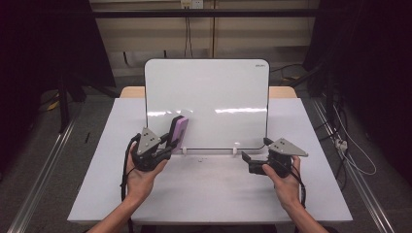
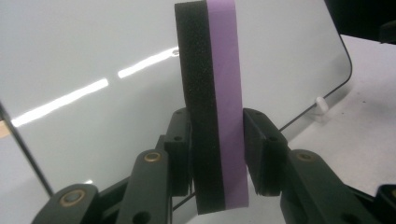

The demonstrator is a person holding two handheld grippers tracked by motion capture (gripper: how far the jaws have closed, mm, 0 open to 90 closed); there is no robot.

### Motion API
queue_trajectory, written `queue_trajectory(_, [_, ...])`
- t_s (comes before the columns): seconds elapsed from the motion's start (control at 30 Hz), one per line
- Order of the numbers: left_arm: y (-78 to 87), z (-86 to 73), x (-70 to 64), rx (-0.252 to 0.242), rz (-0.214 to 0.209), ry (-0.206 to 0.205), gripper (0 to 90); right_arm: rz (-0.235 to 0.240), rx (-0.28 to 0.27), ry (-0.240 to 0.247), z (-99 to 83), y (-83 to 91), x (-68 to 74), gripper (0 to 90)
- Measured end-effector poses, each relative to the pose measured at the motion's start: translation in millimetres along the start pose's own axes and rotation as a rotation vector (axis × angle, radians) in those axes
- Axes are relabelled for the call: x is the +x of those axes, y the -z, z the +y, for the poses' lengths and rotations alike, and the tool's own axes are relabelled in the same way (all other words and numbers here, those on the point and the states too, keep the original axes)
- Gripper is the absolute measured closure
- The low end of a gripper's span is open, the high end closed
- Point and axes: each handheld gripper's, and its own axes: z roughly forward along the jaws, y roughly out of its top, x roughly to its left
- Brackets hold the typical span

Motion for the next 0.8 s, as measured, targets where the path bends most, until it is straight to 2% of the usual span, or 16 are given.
queue_trajectory(0.1, [3.3, -1.3, 2.7, 0.013, 0.010, -0.003, 64.8, -0.013, 0.008, -0.002, -4.4, 6.1, -2.8, 6.3])
queue_trajectory(0.2, [5.8, -3.2, 5.7, 0.025, 0.026, -0.002, 64.8, -0.007, 0.014, -0.025, -9.2, 10.3, -6.2, 6.4])
queue_trajectory(0.47, [12.1, -5.3, 14.9, 0.050, 0.081, -0.029, 64.8, -0.043, 0.033, -0.015, -19.2, 24.0, -12.3, 6.6])
queue_trajectory(0.57, [13.3, -3.8, 19.0, 0.074, 0.090, -0.049, 64.8, -0.056, 0.040, -0.018, -22.6, 28.9, -14.8, 6.7])
queue_trajectory(0.73, [14.2, -4.3, 23.1, 0.095, 0.139, -0.092, 64.8, -0.073, 0.050, -0.017, -28.3, 37.5, -19.5, 6.7])
queue_trajectory(0.8, [12.6, -5.8, 23.5, 0.108, 0.151, -0.093, 64.8, -0.078, 0.051, -0.031, -30.4, 39.0, -21.0, 6.7])
